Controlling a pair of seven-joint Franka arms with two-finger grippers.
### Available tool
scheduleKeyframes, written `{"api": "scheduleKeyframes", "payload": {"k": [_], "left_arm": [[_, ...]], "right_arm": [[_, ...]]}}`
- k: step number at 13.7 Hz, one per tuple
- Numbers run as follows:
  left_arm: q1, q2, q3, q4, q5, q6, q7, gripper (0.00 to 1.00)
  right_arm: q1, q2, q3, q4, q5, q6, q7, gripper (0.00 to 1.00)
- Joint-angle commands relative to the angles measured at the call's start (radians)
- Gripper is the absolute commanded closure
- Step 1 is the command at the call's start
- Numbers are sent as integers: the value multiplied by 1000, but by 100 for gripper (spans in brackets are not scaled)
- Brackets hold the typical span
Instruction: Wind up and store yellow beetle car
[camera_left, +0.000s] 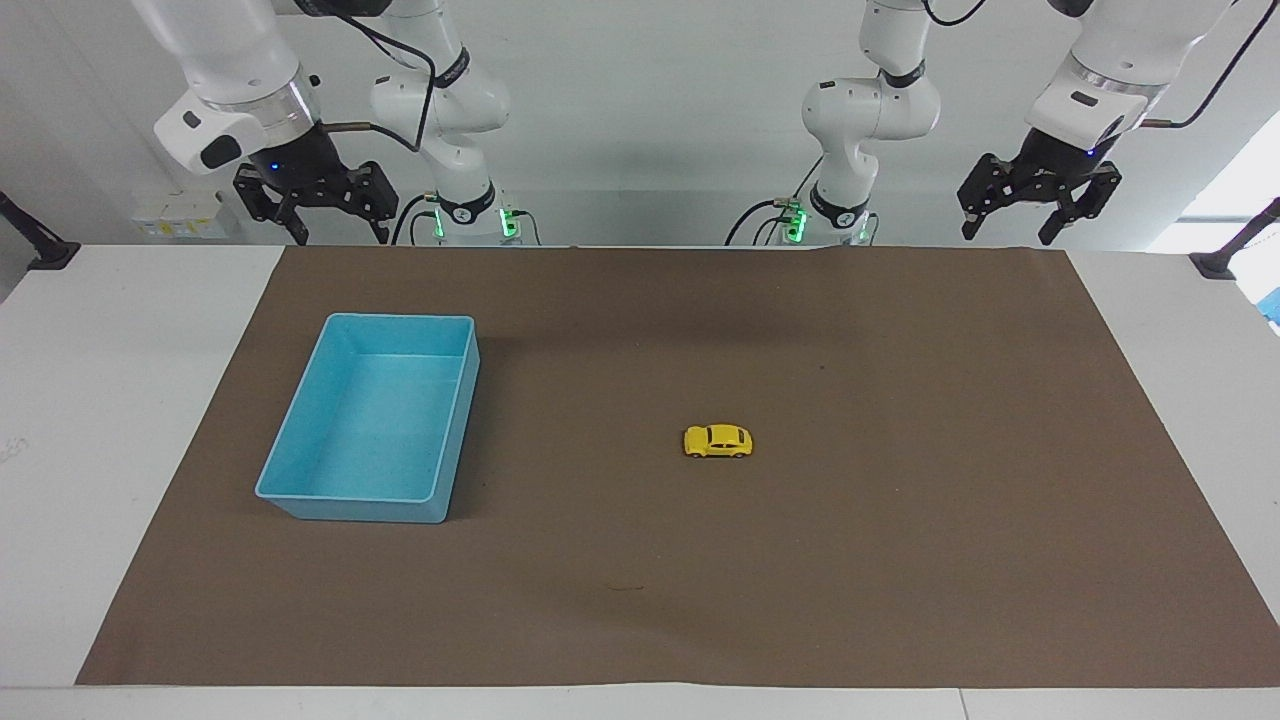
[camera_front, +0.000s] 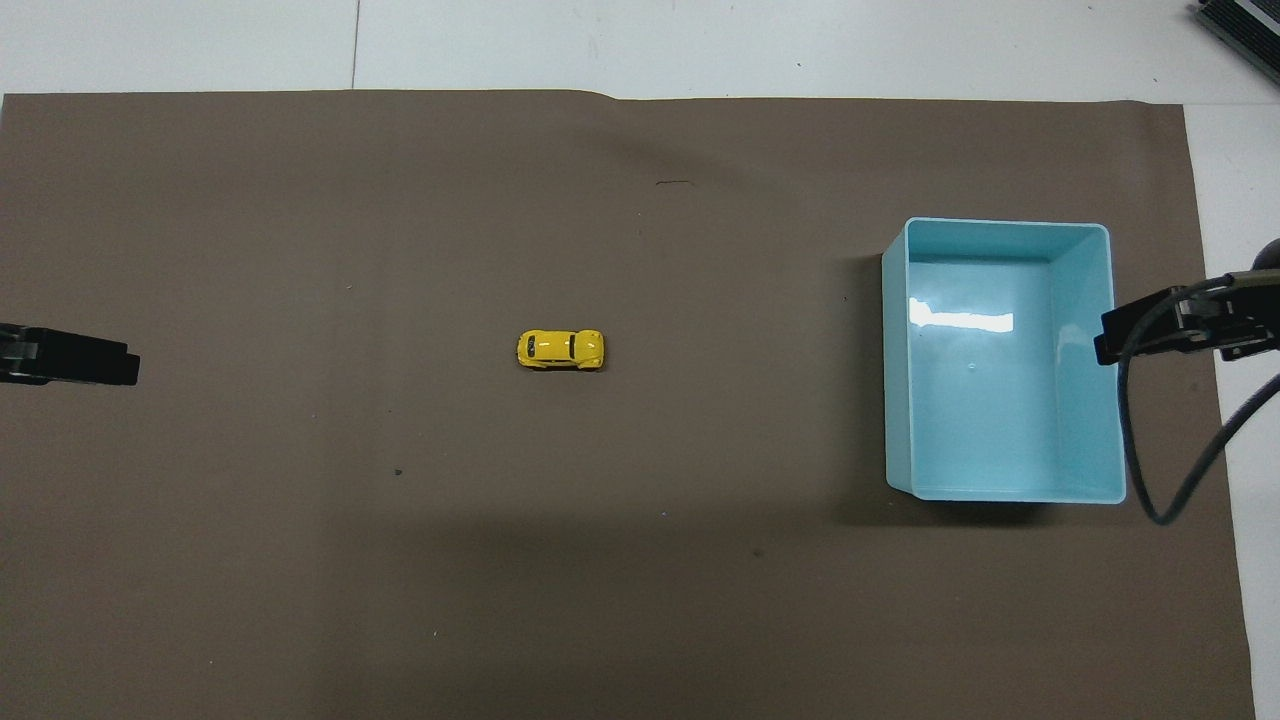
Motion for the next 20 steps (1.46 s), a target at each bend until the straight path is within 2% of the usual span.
{"api": "scheduleKeyframes", "payload": {"k": [1, 20], "left_arm": [[-7, -12, 5, -10, -4, 6, 8, 0], [-7, -7, 7, -10, -4, 9, -9, 0]], "right_arm": [[-11, -3, -2, 1, 21, 6, -28, 0], [-11, -3, -2, 1, 21, 6, -28, 0]]}}
